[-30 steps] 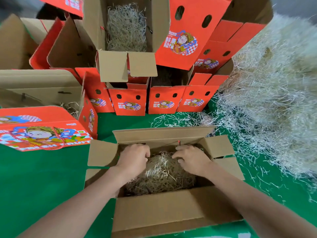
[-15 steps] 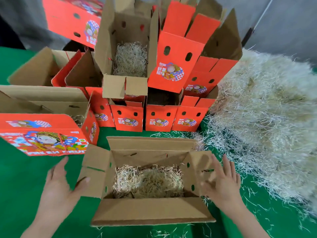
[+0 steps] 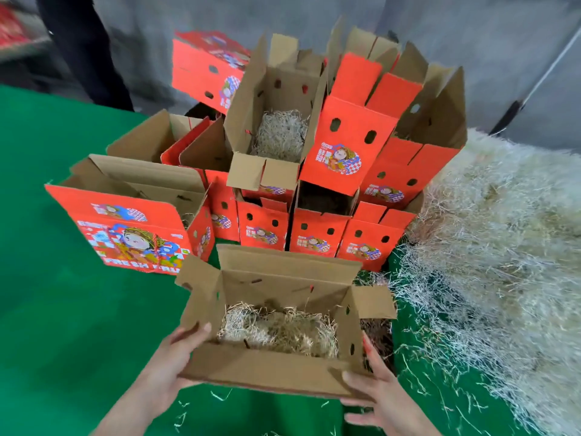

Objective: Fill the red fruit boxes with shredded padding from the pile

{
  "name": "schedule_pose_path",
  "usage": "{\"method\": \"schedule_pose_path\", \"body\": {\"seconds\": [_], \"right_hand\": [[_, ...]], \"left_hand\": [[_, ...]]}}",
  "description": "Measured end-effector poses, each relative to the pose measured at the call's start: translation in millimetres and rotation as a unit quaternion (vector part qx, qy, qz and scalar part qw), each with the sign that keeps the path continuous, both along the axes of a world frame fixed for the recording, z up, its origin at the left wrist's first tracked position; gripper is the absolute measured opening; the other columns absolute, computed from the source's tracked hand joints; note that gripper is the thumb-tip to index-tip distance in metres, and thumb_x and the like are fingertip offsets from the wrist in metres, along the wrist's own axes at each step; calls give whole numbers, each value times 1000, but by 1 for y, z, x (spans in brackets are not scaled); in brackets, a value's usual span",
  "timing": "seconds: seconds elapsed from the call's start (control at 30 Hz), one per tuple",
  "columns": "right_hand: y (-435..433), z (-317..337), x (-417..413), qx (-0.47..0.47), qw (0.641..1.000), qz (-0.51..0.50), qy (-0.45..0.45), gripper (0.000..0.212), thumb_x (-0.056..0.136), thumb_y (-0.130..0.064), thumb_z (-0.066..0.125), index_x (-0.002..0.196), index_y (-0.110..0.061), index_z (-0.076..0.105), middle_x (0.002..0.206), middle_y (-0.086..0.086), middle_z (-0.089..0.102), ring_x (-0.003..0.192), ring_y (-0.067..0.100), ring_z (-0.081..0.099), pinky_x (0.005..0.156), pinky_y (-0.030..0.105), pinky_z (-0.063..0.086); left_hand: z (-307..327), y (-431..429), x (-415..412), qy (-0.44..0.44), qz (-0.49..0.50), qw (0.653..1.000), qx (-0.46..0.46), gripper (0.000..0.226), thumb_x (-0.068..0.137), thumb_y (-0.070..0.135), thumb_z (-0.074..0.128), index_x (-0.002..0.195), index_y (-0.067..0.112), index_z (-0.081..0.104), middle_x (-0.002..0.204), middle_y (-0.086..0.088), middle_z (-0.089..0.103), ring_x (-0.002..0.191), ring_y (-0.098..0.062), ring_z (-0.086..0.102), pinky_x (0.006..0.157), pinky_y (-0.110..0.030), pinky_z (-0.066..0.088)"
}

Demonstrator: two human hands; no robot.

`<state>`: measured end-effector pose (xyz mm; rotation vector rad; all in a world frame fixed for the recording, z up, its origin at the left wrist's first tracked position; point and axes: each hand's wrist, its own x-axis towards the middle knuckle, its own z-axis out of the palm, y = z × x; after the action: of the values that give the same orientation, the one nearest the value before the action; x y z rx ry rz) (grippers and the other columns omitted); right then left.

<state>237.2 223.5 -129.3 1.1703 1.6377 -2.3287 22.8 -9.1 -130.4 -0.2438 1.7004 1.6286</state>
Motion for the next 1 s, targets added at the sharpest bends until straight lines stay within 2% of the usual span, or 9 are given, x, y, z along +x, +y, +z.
{"method": "schedule_pose_path", "body": {"seconds": [0.07,0.17,0.27,0.4,0.6,0.7,0.83,0.9,1.0], "right_hand": [[6,-5,-6,-49,997,-53,16,63,86,1,58,126,-48,49,128,7,54,102,44,59,67,48,55],[17,-3,-32,0,993,-110,35,48,91,9,43,109,-29,67,124,2,54,103,30,58,68,43,56],[27,4,-67,86,992,-90,29,51,90,8,45,110,-36,60,133,-1,50,111,23,54,89,41,51],[54,10,-104,179,981,-75,13,59,88,8,49,129,-35,48,141,0,44,120,22,48,107,45,34],[69,-9,-120,88,983,-126,-98,94,73,7,68,143,-33,21,132,12,47,105,33,56,74,51,53],[80,-6,-133,115,966,-208,-108,58,78,-7,70,128,-9,40,110,13,59,100,32,59,80,50,53],[92,12,-136,-5,948,-318,31,11,91,-6,52,102,-4,52,95,25,65,85,35,67,60,36,58],[93,10,-134,-27,931,-358,72,17,95,-2,42,108,3,51,95,28,64,86,36,67,62,36,57],[83,-3,-139,79,954,-284,-48,36,88,8,50,124,5,47,112,22,59,88,31,65,66,34,56]], "left_hand": [[2,5,-5,2,7,1000,11,22,89,17,59,111,18,60,85,-3,73,72,-23,66,68,-36,51],[8,23,-33,19,52,998,30,20,93,15,54,111,15,63,96,-3,70,82,-24,64,72,-34,48],[20,53,-68,55,24,998,26,13,91,20,58,94,19,71,109,-2,64,107,-28,55,96,-42,42],[21,81,-105,65,-12,997,40,16,88,14,60,102,10,66,109,-10,64,104,-26,53,98,-38,38],[10,94,-128,145,-162,972,-84,37,76,12,74,109,10,58,103,-5,64,102,-23,59,91,-41,47],[16,108,-135,161,-82,978,-99,53,78,15,74,123,4,49,111,-1,55,114,-28,49,100,-42,37],[26,104,-155,19,59,992,110,34,93,26,56,119,7,45,105,-14,56,96,-36,62,74,-41,54],[26,98,-162,16,104,982,155,35,97,15,44,127,-2,40,100,-19,60,84,-30,67,68,-35,55],[19,105,-156,45,36,997,58,54,88,-13,42,138,5,30,101,-24,60,76,-28,68,69,-32,55]]}}
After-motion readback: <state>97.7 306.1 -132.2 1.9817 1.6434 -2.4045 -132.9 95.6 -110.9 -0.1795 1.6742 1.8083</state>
